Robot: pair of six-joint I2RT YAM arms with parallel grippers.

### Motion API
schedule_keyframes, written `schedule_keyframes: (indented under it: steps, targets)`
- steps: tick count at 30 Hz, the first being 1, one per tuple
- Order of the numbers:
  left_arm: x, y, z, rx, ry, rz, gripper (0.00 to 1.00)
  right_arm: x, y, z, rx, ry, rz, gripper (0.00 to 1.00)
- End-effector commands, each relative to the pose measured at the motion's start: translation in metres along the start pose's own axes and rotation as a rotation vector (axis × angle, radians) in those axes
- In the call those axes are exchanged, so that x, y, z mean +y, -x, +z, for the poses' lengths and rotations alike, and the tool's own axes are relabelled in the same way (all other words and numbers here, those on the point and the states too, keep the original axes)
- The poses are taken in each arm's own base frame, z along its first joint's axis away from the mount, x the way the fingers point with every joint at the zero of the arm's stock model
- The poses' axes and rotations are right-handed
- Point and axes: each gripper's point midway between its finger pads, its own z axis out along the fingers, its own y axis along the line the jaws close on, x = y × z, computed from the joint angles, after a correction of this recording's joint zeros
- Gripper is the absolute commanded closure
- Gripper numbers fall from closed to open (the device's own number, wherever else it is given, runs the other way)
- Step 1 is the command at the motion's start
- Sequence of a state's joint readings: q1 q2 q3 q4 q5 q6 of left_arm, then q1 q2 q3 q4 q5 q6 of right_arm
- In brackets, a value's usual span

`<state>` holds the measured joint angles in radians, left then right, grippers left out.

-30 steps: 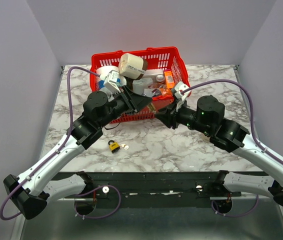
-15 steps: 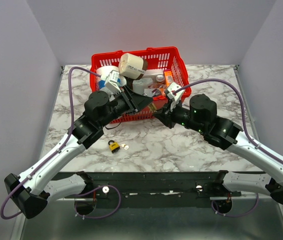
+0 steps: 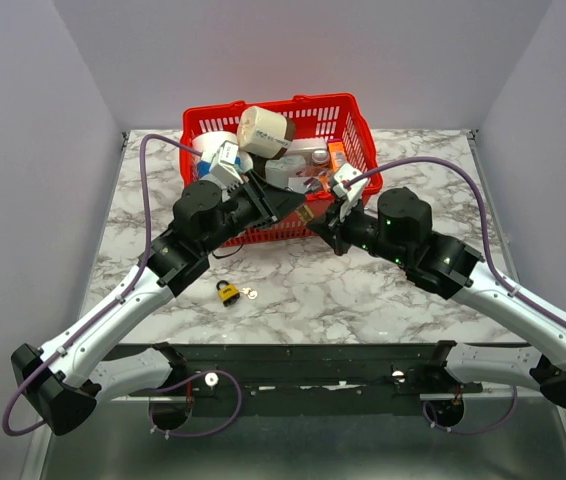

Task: Lock with the key
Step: Lock the lock.

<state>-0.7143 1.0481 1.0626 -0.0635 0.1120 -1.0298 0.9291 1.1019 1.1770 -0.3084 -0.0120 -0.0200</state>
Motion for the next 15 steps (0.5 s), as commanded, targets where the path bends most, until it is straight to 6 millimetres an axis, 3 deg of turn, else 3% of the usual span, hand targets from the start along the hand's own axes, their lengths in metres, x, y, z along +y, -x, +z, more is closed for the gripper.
schedule_keyframes:
  steps: [1, 5, 7, 10, 15]
  targets:
    - [0.008, 0.002, 0.003, -0.017, 0.038, -0.019, 1.0, -0.005, 0.022, -0.001, -0.058, -0.022, -0.006, 0.99]
    - [0.011, 0.01, 0.005, -0.046, 0.052, -0.016, 1.0, 0.005, 0.019, -0.003, -0.057, 0.029, -0.001, 0.99]
    - [0.013, 0.025, 0.006, -0.084, 0.058, -0.013, 1.0, 0.007, 0.015, -0.004, -0.054, 0.037, 0.006, 0.99]
    - [0.016, 0.044, 0.008, -0.135, 0.076, -0.01, 1.0, 0.009, 0.006, -0.006, -0.039, 0.04, 0.016, 0.99]
    - [0.018, 0.058, 0.008, -0.178, 0.082, -0.01, 1.0, 0.021, -0.013, -0.006, -0.002, 0.081, 0.055, 0.99]
